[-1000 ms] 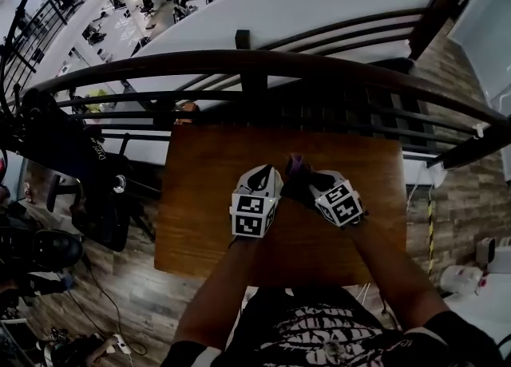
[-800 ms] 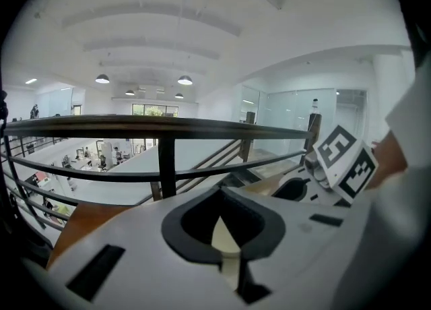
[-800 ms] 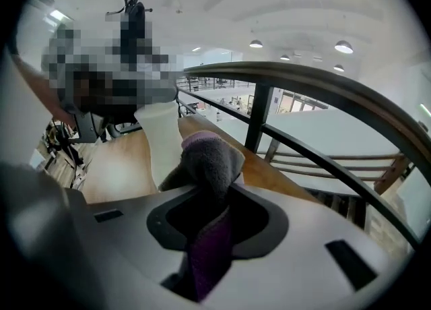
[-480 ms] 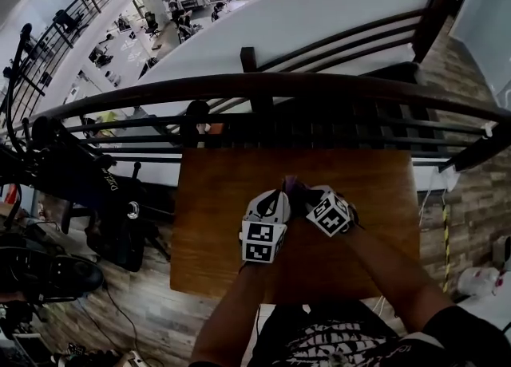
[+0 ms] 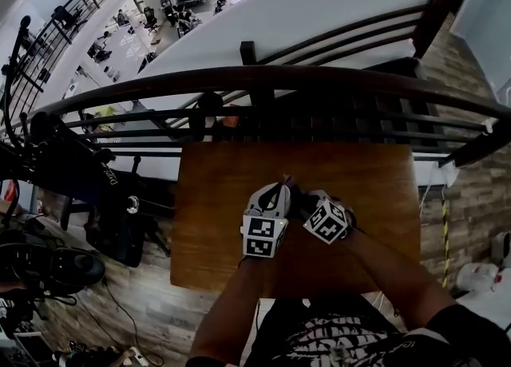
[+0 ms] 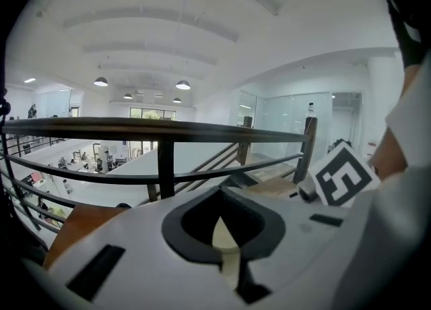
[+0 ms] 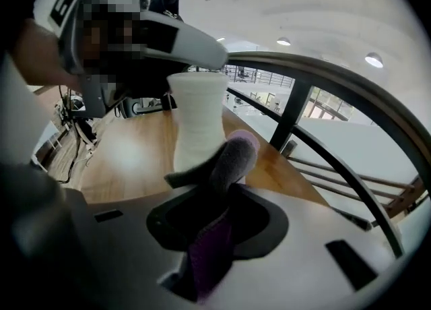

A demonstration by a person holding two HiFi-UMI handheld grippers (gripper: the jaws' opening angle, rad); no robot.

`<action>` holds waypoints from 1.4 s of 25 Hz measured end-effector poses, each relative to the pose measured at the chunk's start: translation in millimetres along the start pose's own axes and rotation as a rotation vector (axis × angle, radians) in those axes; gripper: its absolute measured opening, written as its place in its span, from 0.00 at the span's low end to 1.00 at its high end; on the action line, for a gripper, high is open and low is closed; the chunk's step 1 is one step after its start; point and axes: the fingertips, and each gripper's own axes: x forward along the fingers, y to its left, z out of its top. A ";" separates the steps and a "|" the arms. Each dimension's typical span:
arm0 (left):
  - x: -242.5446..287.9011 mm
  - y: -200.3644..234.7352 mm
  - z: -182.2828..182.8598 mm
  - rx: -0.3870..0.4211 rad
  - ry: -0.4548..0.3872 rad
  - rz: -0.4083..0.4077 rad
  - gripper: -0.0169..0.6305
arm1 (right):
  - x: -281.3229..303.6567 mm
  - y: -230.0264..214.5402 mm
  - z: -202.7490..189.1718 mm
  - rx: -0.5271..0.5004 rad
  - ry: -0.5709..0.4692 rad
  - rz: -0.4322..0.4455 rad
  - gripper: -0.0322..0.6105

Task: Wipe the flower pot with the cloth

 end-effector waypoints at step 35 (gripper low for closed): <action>-4.8 -3.4 -9.3 0.046 0.022 -0.023 0.02 | 13.8 -20.1 6.6 0.019 -0.001 -0.026 0.18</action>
